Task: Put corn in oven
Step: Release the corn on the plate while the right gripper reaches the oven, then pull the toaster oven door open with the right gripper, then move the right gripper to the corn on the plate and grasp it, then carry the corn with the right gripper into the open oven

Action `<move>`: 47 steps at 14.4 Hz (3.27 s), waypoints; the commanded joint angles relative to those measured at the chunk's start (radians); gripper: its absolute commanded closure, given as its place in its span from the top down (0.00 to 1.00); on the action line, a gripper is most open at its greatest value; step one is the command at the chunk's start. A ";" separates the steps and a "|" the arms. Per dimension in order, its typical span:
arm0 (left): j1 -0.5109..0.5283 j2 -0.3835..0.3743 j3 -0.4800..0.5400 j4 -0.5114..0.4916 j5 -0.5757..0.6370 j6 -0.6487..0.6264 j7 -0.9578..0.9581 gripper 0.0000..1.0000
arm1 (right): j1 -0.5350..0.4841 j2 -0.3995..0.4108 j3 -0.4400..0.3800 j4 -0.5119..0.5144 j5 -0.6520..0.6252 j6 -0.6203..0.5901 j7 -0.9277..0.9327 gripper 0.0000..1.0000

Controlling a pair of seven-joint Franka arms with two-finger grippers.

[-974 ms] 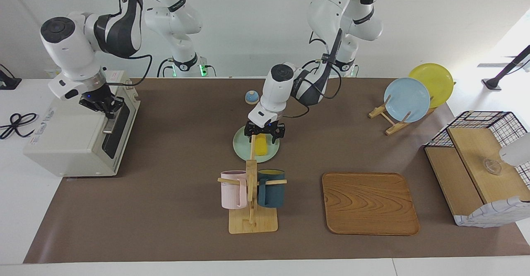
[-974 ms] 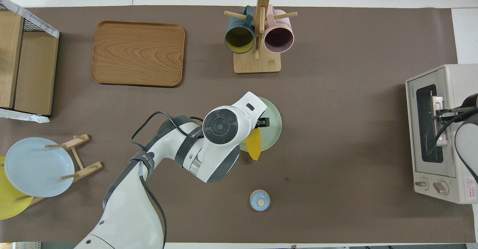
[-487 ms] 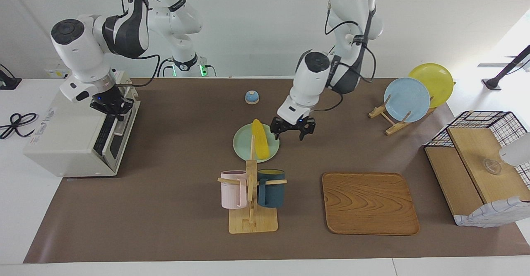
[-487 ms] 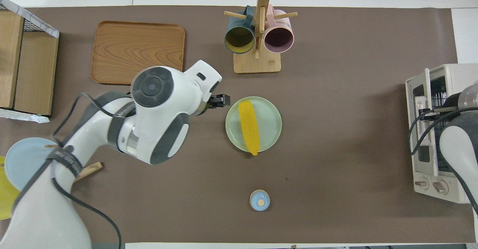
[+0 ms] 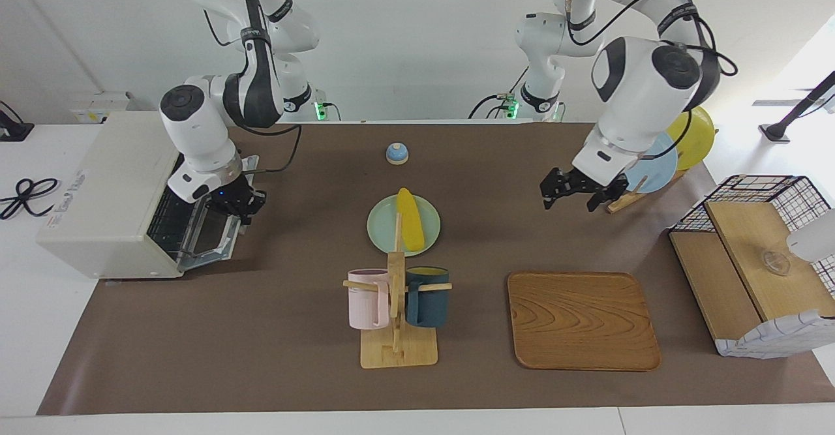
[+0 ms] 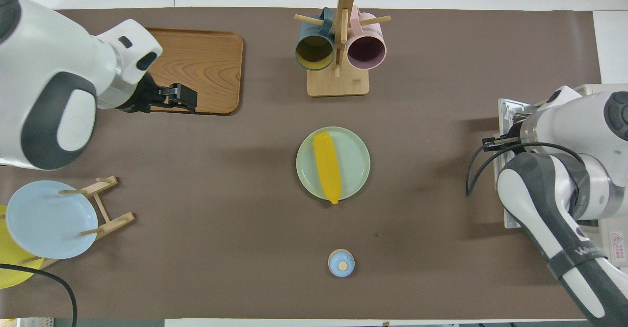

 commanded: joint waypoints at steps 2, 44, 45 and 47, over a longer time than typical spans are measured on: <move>0.100 -0.019 -0.007 0.101 0.037 -0.183 0.147 1.00 | -0.054 0.106 -0.029 0.010 -0.032 0.108 -0.028 0.00; 0.200 -0.148 -0.004 0.147 0.082 -0.326 0.185 1.00 | 0.624 0.422 -0.009 0.589 0.002 -0.161 0.724 0.00; 0.200 -0.149 -0.004 0.147 0.082 -0.326 0.182 1.00 | 0.615 0.438 -0.011 0.656 -0.043 -0.245 0.701 0.00; 0.200 -0.151 -0.006 0.141 0.082 -0.325 0.179 1.00 | 0.600 0.437 -0.010 0.711 -0.158 -0.359 0.696 0.00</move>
